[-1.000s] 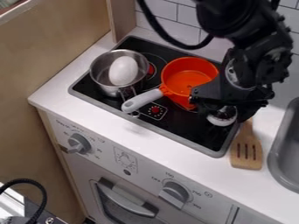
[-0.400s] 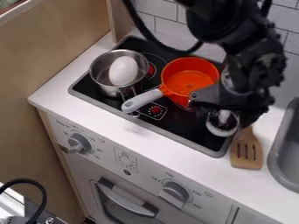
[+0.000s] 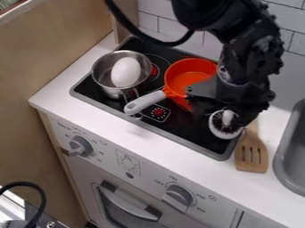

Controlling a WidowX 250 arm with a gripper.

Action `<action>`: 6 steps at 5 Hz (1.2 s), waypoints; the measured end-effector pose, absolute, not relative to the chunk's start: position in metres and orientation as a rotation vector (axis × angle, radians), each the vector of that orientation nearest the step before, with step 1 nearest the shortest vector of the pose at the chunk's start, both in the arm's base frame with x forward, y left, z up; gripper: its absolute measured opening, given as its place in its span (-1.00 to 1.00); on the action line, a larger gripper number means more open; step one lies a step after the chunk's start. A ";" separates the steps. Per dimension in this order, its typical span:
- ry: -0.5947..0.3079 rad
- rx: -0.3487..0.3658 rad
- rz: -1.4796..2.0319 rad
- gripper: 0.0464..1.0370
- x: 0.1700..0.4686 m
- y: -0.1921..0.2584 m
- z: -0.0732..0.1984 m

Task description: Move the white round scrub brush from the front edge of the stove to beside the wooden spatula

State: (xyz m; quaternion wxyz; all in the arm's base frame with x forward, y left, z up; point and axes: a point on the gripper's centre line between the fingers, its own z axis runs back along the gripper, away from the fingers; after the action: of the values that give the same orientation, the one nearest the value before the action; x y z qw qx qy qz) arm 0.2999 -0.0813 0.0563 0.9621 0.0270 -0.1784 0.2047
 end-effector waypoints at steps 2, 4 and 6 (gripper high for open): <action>-0.247 0.011 0.357 0.92 0.296 -0.059 0.096; -0.196 -0.037 0.208 0.92 0.287 -0.012 0.120; -0.225 -0.073 0.083 0.92 0.277 0.033 0.107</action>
State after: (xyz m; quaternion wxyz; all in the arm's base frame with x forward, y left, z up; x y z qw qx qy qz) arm 0.2773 0.0330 0.1067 0.9921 -0.0366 -0.1123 0.0415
